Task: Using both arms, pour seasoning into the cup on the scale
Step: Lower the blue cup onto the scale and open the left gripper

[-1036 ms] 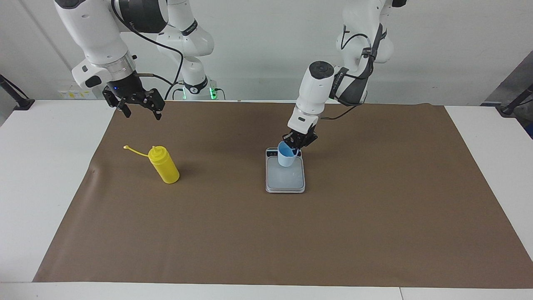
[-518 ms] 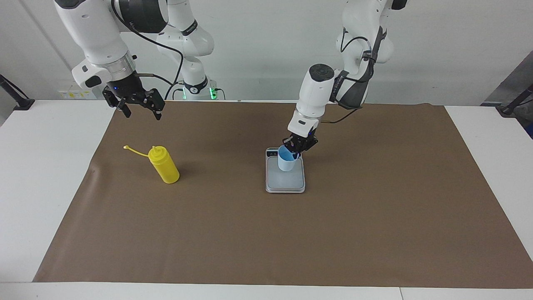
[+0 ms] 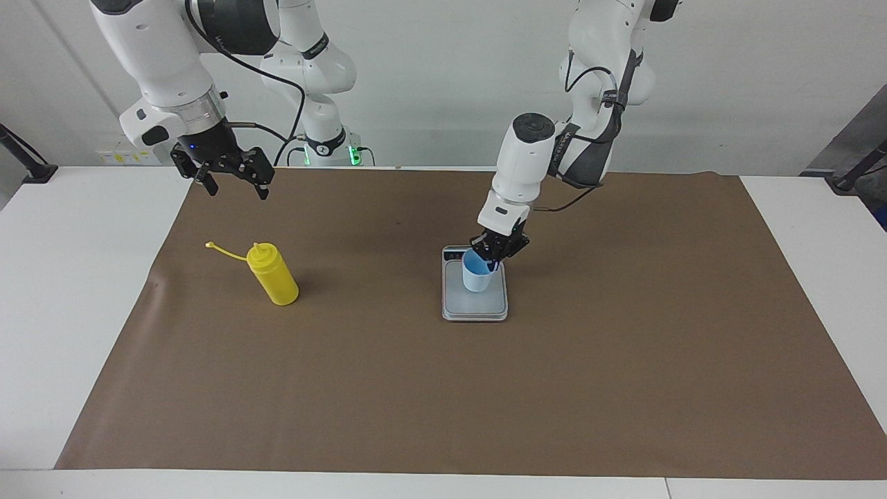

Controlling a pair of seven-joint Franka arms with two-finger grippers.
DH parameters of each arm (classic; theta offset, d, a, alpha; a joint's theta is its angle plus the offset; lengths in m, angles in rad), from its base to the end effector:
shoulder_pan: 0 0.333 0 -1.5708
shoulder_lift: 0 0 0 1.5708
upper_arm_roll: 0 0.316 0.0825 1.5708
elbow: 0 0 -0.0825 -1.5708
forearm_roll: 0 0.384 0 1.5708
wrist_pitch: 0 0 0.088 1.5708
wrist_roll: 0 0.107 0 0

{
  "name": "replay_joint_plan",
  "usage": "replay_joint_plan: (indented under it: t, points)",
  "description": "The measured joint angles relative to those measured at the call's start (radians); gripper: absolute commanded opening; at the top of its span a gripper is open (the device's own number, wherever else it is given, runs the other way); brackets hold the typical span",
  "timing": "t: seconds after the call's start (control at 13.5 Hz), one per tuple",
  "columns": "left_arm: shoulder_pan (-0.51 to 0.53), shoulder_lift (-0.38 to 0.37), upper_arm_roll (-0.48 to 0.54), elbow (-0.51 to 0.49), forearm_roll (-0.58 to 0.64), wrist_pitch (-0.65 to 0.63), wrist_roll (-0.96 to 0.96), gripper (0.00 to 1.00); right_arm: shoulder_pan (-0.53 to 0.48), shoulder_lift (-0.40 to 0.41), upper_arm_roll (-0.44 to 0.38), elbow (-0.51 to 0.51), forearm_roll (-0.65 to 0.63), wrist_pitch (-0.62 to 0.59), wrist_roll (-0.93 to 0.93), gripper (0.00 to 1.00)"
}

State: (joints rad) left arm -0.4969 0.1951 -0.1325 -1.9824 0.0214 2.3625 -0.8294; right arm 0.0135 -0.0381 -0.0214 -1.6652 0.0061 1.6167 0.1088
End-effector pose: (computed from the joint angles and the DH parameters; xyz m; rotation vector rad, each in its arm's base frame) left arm 0.4956 -0.3570 0.3879 2.9901 0.2865 0.2009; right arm 0.5453 -0.0039 0.6048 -3.1298 0.1833 0.0168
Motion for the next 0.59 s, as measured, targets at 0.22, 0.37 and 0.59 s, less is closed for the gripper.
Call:
replay_joint_plan:
  t: [0.22, 0.37, 0.59]
  points:
    - [0.001, 0.007, 0.002, 0.001, 0.011, 0.003, 0.000, 0.99, 0.000, 0.000, 0.000, 0.000, 0.000, 0.000, 0.000, 1.00]
    - [0.004, 0.013, 0.003, 0.010, 0.013, 0.004, 0.001, 1.00, 0.000, 0.000, 0.000, 0.000, 0.000, 0.000, 0.000, 1.00]
    - [0.005, 0.016, 0.003, 0.062, 0.014, -0.058, 0.001, 1.00, 0.000, 0.000, 0.000, 0.000, 0.000, 0.000, 0.000, 1.00]
